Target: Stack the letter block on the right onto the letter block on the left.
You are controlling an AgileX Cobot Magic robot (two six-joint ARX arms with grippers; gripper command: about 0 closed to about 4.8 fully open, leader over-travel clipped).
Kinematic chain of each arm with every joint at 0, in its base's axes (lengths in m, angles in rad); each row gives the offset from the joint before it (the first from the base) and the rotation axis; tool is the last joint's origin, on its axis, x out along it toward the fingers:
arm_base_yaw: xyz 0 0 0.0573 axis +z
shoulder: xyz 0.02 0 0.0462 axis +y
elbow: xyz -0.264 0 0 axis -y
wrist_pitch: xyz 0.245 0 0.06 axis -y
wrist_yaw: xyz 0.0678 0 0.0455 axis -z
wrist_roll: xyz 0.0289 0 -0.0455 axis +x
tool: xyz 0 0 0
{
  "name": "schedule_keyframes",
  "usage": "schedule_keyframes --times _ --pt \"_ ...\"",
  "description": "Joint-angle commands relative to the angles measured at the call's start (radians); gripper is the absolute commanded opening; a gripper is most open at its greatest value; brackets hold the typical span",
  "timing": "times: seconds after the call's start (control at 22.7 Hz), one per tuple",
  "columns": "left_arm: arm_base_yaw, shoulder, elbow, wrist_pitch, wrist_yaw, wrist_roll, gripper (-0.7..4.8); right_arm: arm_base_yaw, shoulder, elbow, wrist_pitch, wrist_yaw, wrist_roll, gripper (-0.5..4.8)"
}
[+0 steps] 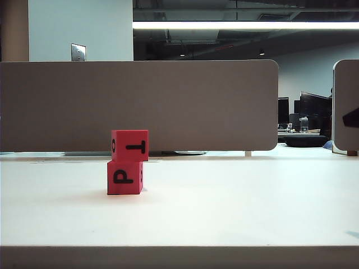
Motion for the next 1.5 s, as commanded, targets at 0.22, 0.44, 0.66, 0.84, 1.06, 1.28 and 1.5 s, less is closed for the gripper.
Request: schedule_keyframes --times 0.22,0.44,0.66,0.84,1.06,1.28,1.5 --pt "0.0 0.0 -0.001 0.005 0.004 0.004 -0.05 -0.172 -0.003 -0.007 0.264 -0.002 0.153 -0.07" --pt "0.0 0.0 -0.001 0.005 0.004 0.004 -0.05 -0.285 -0.003 -0.016 0.19 -0.001 0.098 -0.07" --pt "0.0 0.0 -0.001 0.005 0.004 0.004 -0.05 -0.344 -0.003 -0.016 0.165 -0.001 0.098 -0.07" --pt "0.0 0.0 -0.001 0.005 0.004 0.004 -0.05 -0.367 -0.003 -0.016 0.165 0.0 0.098 -0.07" --pt "0.0 0.0 -0.001 0.005 0.004 0.004 -0.05 -0.408 -0.003 -0.016 0.165 0.0 0.098 -0.07" --pt "0.0 0.0 -0.001 0.005 0.004 0.004 -0.05 -0.415 -0.003 -0.016 0.165 0.0 0.099 -0.07" --pt "0.0 0.0 -0.001 0.005 0.004 0.004 -0.05 -0.415 -0.003 -0.016 0.165 0.0 0.098 -0.07"
